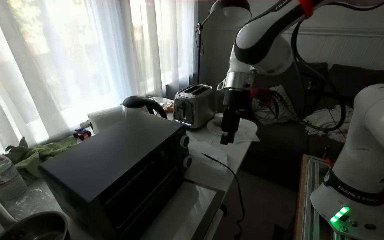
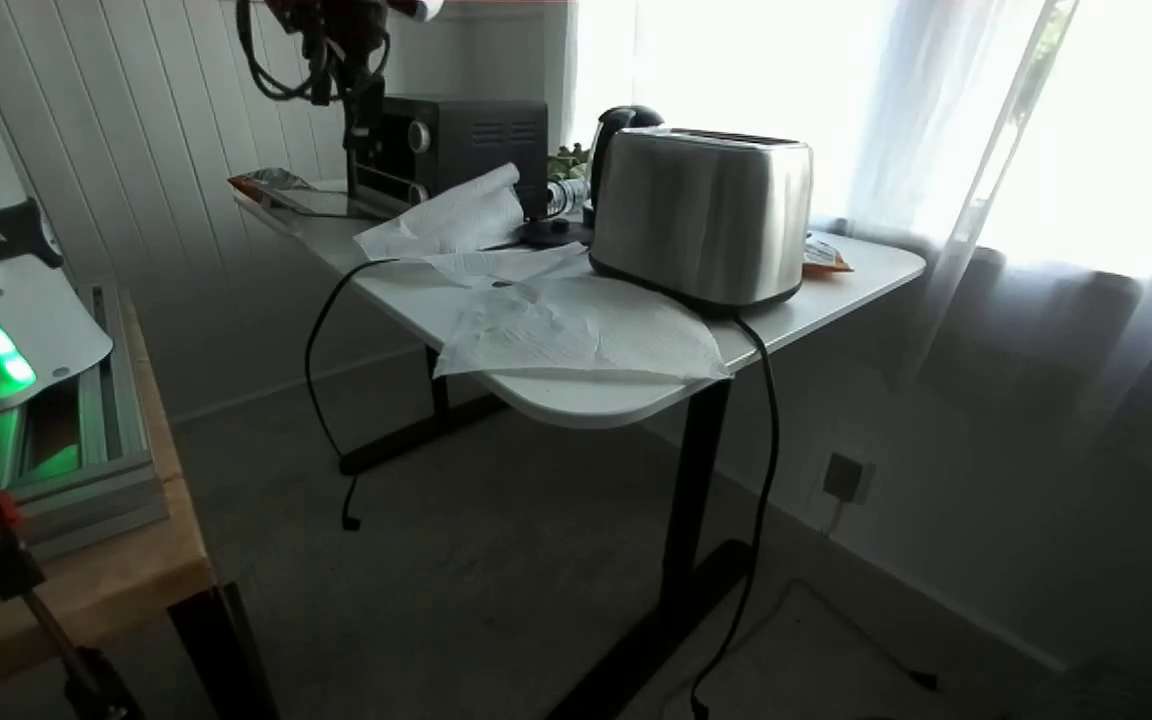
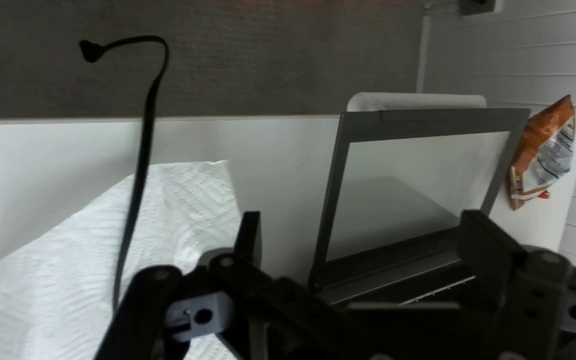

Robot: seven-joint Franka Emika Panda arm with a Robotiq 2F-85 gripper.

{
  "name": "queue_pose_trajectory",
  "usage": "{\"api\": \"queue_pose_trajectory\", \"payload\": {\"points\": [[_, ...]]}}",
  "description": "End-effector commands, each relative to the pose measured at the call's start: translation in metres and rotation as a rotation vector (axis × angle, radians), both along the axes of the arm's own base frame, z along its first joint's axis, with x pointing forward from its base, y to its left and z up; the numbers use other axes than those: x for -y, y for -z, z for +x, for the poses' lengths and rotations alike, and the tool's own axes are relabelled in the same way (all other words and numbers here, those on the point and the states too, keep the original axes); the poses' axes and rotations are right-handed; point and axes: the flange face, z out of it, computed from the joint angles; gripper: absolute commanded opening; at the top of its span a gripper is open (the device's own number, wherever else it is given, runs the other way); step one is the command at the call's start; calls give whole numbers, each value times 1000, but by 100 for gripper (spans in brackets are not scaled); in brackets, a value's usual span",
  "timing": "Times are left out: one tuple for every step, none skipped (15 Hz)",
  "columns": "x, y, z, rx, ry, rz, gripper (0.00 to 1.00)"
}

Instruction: Pull the bottom tray completely out of the oven

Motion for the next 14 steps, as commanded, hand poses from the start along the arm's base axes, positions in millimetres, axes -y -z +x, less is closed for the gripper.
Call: {"api": "queue_pose_trajectory", "payload": {"points": [[-11, 34, -2, 21, 60, 173, 100], [-15, 41, -1, 13, 85, 225, 100], [-18, 47, -1, 18, 109, 278, 100], [-21, 51, 0, 24, 130, 332, 100], [-25, 55, 2, 35, 153, 383, 100], [-28, 58, 3, 50, 171, 434, 100], [-32, 61, 5, 62, 186, 492, 100], [-36, 64, 6, 64, 198, 536, 100], [-39, 68, 7, 67, 205, 566, 100], [-35, 62, -1, 47, 188, 497, 100], [-35, 65, -1, 45, 187, 503, 100], [-35, 66, -1, 42, 189, 498, 100], [-34, 67, -1, 43, 189, 497, 100], [-34, 66, -1, 43, 189, 496, 100]]}}
